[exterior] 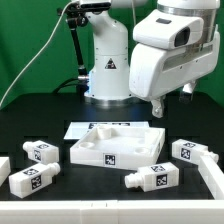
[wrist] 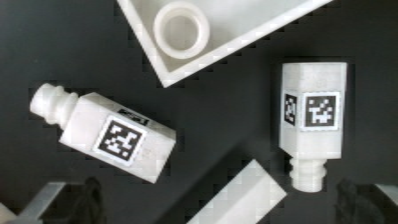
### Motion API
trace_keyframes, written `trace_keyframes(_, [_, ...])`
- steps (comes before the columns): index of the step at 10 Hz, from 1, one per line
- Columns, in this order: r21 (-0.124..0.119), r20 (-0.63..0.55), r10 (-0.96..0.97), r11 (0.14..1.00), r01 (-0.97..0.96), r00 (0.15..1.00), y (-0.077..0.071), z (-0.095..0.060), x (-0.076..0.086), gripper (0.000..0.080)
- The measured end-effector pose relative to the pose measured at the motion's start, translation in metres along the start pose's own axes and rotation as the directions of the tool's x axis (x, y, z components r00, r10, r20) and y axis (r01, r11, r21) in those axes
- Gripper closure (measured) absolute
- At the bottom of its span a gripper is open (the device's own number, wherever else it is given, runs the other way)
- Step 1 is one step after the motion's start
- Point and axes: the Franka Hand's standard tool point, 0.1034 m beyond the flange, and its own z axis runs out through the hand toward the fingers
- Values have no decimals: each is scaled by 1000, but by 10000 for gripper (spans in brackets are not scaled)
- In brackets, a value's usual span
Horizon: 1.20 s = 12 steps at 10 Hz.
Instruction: Assemble one leg
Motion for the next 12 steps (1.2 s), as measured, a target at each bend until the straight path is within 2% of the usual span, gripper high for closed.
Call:
trace_keyframes(6, [-3,-7,-8,1000,8,1000,0,0,0,150])
trace_keyframes(7, [-34,-46,-58,998,56,997,-1,2,-6,150])
trace_keyframes(9, [-95,-93,-191,979,182,977,-12,5,-31,150])
trace_keyframes(10, [-105,-90,-261,962,251,961,-15,12,-45,150])
trace_keyframes(11, [-97,-83,-276,958,268,957,-16,19,-51,150])
trace_keyframes(12, [-98,-84,-275,959,266,958,-15,18,-49,150])
